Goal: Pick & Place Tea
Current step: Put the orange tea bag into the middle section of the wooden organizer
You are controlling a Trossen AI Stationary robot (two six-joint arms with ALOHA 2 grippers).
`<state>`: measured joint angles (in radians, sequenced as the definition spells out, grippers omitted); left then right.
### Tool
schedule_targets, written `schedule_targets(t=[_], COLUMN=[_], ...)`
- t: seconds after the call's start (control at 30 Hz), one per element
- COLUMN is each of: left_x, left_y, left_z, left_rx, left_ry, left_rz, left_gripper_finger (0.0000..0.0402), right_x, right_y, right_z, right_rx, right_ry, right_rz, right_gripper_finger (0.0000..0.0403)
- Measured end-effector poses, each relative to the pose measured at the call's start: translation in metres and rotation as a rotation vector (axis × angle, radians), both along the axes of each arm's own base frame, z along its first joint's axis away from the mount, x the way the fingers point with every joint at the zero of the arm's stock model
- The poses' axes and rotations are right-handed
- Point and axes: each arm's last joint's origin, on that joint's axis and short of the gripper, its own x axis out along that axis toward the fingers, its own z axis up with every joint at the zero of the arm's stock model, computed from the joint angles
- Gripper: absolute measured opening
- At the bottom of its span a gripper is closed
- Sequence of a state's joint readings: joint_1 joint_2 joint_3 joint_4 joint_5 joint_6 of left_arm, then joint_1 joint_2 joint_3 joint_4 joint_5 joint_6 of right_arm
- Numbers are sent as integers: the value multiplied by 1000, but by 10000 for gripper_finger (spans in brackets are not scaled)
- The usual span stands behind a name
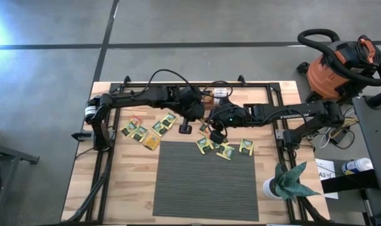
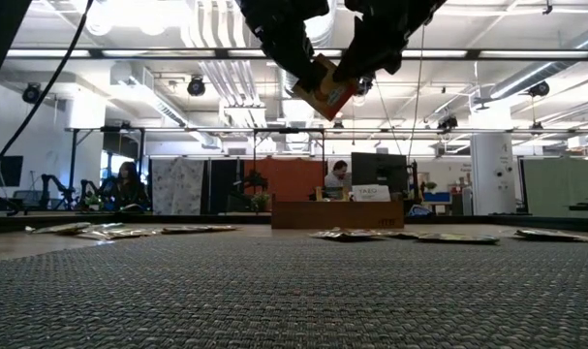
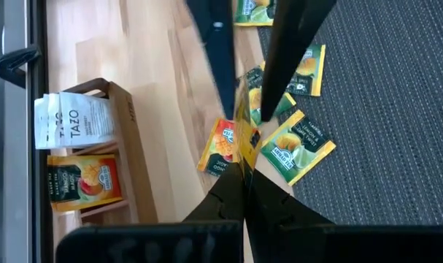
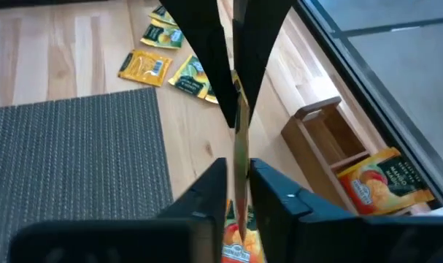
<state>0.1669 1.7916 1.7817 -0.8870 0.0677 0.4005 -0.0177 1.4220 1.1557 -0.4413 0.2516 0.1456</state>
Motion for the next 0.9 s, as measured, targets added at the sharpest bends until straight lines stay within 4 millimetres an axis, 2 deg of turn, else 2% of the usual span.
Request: schedule_targets(t=[0.13,0.4,0.7,0.9], left_x=[-1,-6,-10,-14], left_y=[0,-1,-1,-1], left_z=[1,8,15,11], left_rx=[-23,-40,-42,-49], left_ry=[-3,-24,-46,7], left_rz=[29,54,76,104], left_gripper_finger=[0,2,75,87], right_x=[0,0,0,2], right_y=[0,0,0,-1], right_z=[0,1,-1,0], right_rx=[9,27,41,52], right_ry=[-4,-24,-22,-60], right_rz=[-10,-26,-49,-63], right_gripper_finger=[14,9,8,8])
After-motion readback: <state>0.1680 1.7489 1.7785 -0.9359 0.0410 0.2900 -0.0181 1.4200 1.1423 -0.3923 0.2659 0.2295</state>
